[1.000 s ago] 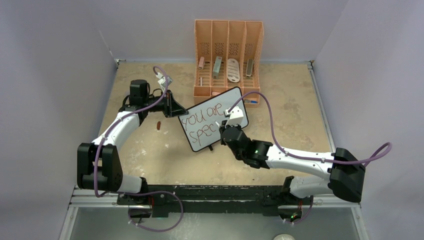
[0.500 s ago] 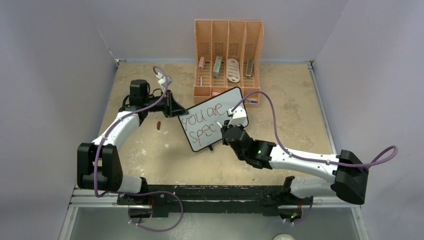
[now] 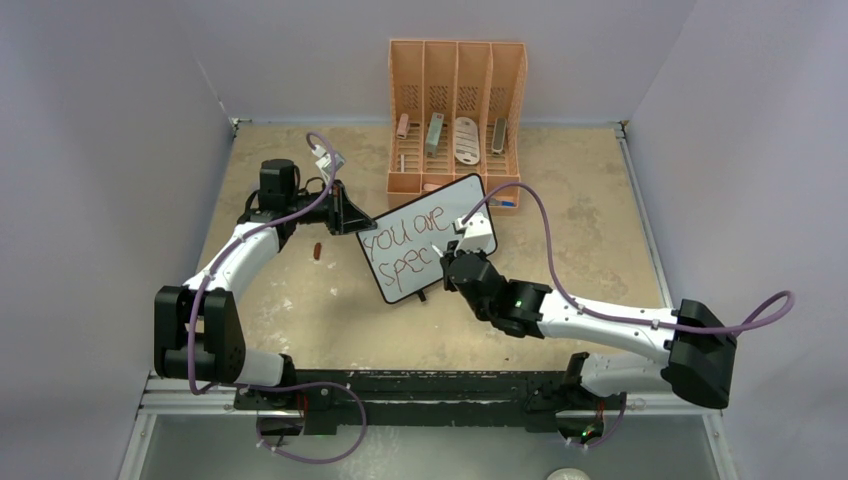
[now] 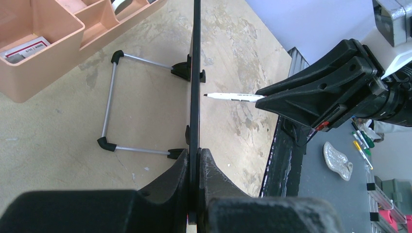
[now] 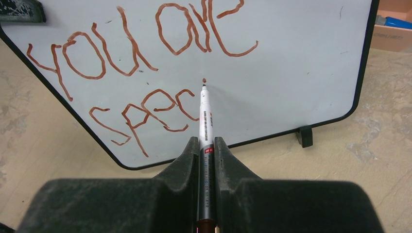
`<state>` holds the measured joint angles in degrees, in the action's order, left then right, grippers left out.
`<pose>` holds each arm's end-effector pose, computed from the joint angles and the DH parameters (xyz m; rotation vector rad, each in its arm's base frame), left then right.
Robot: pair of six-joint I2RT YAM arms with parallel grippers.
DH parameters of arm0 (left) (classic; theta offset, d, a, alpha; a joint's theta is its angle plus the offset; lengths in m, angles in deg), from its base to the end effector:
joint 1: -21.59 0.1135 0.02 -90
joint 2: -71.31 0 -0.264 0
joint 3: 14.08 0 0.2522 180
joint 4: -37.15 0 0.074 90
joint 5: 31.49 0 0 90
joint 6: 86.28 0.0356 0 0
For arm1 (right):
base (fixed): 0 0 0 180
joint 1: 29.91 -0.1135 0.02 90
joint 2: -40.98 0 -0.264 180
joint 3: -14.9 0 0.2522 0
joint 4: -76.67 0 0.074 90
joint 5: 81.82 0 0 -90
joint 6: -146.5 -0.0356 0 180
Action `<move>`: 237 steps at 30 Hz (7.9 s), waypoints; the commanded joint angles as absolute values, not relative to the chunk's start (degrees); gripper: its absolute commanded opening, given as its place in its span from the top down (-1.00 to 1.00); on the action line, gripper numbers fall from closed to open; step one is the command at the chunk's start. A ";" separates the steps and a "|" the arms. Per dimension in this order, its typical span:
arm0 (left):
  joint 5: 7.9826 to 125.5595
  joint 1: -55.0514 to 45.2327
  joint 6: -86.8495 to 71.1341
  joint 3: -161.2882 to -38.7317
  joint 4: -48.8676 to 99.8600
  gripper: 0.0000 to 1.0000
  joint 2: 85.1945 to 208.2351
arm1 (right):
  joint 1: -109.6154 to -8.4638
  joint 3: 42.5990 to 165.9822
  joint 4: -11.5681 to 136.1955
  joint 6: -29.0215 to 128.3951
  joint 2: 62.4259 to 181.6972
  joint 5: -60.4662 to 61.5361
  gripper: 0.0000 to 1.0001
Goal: Write a sentence on the whiteboard
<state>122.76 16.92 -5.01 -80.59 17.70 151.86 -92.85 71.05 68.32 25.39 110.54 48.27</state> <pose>0.2923 -0.0561 0.2634 0.5850 1.9603 -1.3303 0.1419 0.2275 0.2649 -0.0667 1.8817 0.4515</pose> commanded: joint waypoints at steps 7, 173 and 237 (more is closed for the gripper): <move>122.93 16.40 -3.75 -82.58 16.98 1.00 151.27 | -92.58 71.58 67.85 24.22 111.73 47.64 1.00; 122.94 16.40 -3.66 -82.44 16.94 1.00 151.03 | -89.35 71.46 71.53 27.07 111.45 48.58 1.00; 122.86 16.40 -3.57 -82.48 16.80 1.00 151.03 | -89.22 72.02 68.23 26.15 111.97 50.71 1.00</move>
